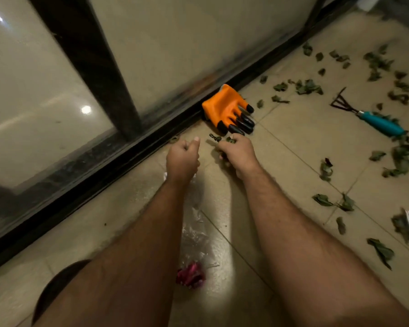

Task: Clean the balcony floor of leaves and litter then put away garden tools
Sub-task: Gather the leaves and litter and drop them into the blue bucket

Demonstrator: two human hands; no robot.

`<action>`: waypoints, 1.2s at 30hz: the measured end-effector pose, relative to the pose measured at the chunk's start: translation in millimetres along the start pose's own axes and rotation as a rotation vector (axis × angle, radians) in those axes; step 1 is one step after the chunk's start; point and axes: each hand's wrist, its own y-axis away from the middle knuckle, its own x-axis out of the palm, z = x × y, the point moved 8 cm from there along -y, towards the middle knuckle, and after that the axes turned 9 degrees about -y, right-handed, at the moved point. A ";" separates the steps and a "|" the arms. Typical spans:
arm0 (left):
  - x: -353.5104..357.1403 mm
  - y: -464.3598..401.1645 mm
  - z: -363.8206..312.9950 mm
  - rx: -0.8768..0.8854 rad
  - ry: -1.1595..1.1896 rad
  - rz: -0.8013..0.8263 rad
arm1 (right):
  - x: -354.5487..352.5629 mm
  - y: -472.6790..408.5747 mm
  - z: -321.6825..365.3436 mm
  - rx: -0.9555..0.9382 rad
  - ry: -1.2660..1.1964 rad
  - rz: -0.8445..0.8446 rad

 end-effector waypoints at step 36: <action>240.2 131.5 -58.9 0.422 -0.451 0.486 | -290.0 153.4 -110.5 0.100 0.448 -0.623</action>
